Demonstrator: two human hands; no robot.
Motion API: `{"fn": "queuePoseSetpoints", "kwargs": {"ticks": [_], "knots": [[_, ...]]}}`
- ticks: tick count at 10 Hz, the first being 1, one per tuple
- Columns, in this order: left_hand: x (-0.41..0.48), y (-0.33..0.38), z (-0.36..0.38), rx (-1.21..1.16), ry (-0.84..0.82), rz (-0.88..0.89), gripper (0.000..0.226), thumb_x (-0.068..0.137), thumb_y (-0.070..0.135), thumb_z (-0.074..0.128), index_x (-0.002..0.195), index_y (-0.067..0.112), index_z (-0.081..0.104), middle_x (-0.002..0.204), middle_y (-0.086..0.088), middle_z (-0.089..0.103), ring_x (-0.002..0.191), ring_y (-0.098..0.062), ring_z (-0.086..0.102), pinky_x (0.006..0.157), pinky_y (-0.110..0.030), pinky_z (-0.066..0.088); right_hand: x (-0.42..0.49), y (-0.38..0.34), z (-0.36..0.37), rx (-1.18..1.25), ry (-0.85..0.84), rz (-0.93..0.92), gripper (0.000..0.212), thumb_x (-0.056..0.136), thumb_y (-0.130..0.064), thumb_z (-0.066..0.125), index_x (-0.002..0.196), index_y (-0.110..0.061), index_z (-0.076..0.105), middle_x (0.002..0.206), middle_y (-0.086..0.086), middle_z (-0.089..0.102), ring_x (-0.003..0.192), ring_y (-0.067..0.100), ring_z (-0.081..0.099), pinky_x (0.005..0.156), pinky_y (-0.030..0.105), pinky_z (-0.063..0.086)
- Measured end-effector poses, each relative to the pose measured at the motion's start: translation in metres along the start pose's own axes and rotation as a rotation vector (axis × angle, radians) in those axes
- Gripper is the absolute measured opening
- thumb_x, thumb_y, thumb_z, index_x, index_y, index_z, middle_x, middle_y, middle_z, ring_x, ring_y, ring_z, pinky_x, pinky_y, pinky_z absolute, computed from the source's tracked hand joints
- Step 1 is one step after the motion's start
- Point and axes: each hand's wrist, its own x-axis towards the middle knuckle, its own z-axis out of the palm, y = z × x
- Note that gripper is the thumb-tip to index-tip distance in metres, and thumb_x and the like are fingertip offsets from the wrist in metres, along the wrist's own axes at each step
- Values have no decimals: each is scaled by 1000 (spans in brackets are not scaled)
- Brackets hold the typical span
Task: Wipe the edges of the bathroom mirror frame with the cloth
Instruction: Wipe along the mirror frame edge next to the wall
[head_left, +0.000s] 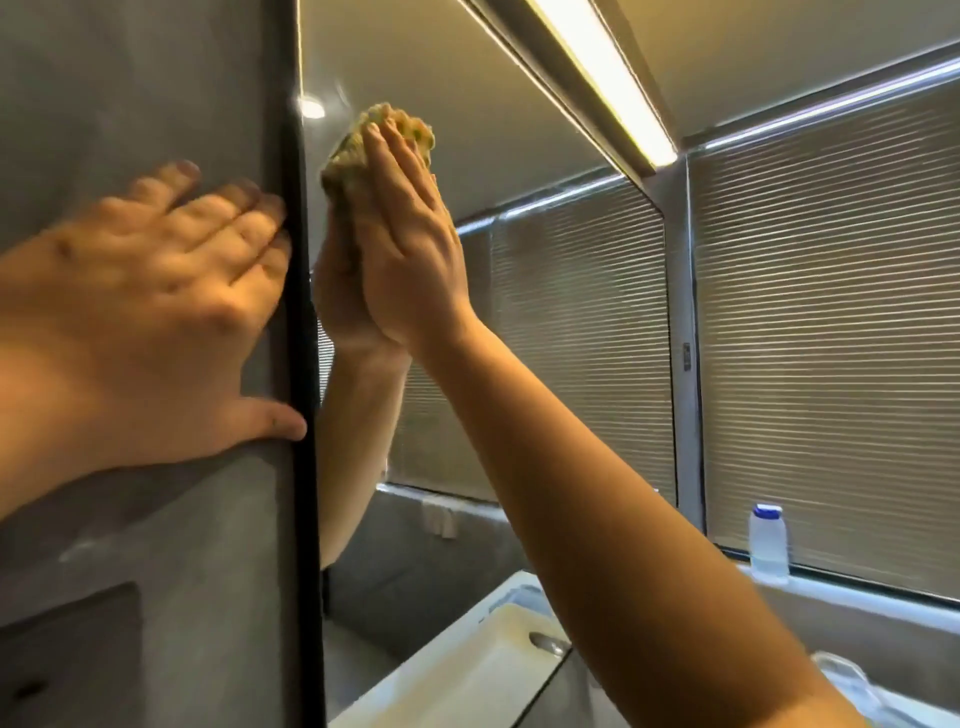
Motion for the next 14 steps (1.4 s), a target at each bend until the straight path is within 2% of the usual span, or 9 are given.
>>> {"fn": "queuePoseSetpoints", "kwargs": {"ticks": [2,3,4,5,6,9,11,12,14], "knots": [[8,-12,-12,-129,-455,-123,115,56,78,48,125,-15,47,136,-33,46,128,-48,38,118,-47,5,-63,45,-50,-56,-119,231,50,95,-12,43,141,8,44,152,25,37,146,33,28,123,45,17],[34,11,-29,-626,-61,-65,64,93,36,59,89,-25,42,151,-33,21,136,-41,35,112,-7,15,-93,74,-84,-103,-174,457,57,94,-20,35,146,5,38,157,20,30,150,27,22,124,30,9],[78,109,-44,-1902,-87,-687,32,100,-13,9,129,-20,-1,150,-28,11,142,-33,24,55,4,35,-107,75,-100,-83,-156,591,63,93,-25,33,148,5,30,160,18,21,151,27,17,124,35,6],[114,180,86,-2132,-19,-925,62,101,20,45,148,-11,19,155,-25,25,147,-35,19,100,-13,42,-129,84,-111,-122,-126,753,65,95,-27,31,150,7,24,161,17,14,152,29,11,123,36,3],[114,245,196,-2466,-11,-922,57,100,27,34,149,-3,28,154,-20,32,145,-31,27,120,-37,22,-163,113,-120,-174,-55,906,55,102,-22,31,153,-2,26,163,10,18,152,19,13,123,25,5],[34,344,240,-2458,-613,-1015,58,94,37,52,140,4,48,145,-16,49,134,-27,46,117,-40,31,-314,149,-135,-159,176,1391,72,84,-58,30,143,-18,45,146,10,49,132,31,47,112,47,37],[-6,379,260,-2451,-895,-1024,63,88,44,62,135,3,53,140,-19,50,133,-36,42,108,-43,30,-337,111,-144,-79,285,1524,22,104,-27,34,103,-25,55,99,6,61,94,26,57,91,38,47],[12,367,267,-2478,-827,-1005,61,84,47,68,127,5,57,126,-19,47,116,-34,41,85,-38,39,-318,117,-138,-119,283,1440,23,103,-32,35,106,-24,57,109,10,65,93,28,60,88,41,50],[57,301,230,-2604,-444,-847,36,100,21,37,122,-2,54,112,-16,62,106,-24,59,95,-35,48,-249,125,-120,-176,206,1188,43,99,-29,39,140,-19,43,133,11,57,116,31,57,100,49,46]]}}
